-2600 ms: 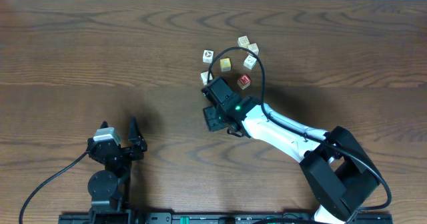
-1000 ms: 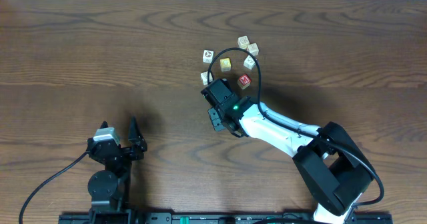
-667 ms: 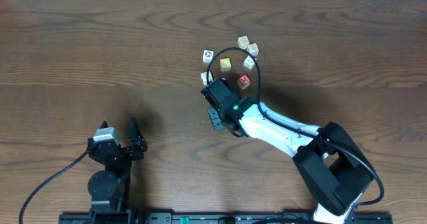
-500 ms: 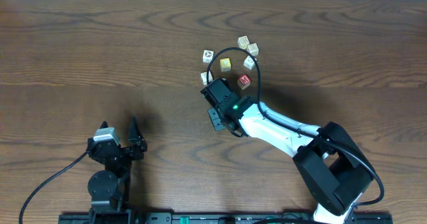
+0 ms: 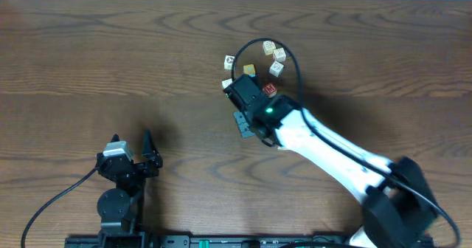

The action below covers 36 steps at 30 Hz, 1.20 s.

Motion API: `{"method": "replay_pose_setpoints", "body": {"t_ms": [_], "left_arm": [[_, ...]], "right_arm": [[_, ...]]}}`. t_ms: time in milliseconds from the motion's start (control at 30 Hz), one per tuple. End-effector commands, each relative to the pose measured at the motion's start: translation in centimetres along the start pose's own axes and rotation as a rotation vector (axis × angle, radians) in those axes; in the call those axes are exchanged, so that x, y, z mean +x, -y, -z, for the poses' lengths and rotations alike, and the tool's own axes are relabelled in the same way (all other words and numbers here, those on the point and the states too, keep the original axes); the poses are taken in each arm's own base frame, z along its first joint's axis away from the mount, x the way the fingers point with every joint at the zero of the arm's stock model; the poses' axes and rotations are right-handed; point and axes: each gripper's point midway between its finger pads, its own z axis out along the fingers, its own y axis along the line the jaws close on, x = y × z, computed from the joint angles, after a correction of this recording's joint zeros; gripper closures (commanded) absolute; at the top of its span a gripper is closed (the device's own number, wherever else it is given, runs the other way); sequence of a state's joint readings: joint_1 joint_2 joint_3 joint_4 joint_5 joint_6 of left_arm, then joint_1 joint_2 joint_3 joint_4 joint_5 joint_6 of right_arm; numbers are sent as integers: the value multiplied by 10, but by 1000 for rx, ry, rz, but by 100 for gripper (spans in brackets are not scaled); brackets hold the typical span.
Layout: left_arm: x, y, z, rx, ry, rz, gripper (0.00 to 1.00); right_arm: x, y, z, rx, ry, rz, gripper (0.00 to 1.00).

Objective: Lift 4 blocks
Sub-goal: 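Carry the green 7 block left of the blue X block, lower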

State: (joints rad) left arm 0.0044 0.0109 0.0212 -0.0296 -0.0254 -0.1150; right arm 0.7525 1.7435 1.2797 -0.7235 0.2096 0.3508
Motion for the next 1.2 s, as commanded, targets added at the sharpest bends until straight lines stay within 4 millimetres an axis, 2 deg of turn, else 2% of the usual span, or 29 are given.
{"method": "replay_pose_setpoints", "body": {"t_ms": [0,133,267,533,733,1000,1167], "left_arm": [[17,-4,-1,-16,-53,-4,25],[17,-4,-1,-16,-52,-4,25],[17,-4,-1,-16,-53,-4,25],[17,-4,-1,-16,-53,-4,25],[17,-4,-1,-16,-53,-4,25],[17,-4,-1,-16,-53,-4,25],[17,-4,-1,-16,-53,-4,25]], "right_arm": [[-16,8,39,9,84,-33,82],[-6,30,60,88,84,-157,83],[7,38,61,120,48,-229,84],[35,38,29,123,13,-326,83],[61,23,1,37,-29,-338,83],[80,21,-13,17,-61,-338,80],[84,20,-19,7,-53,-341,79]]}}
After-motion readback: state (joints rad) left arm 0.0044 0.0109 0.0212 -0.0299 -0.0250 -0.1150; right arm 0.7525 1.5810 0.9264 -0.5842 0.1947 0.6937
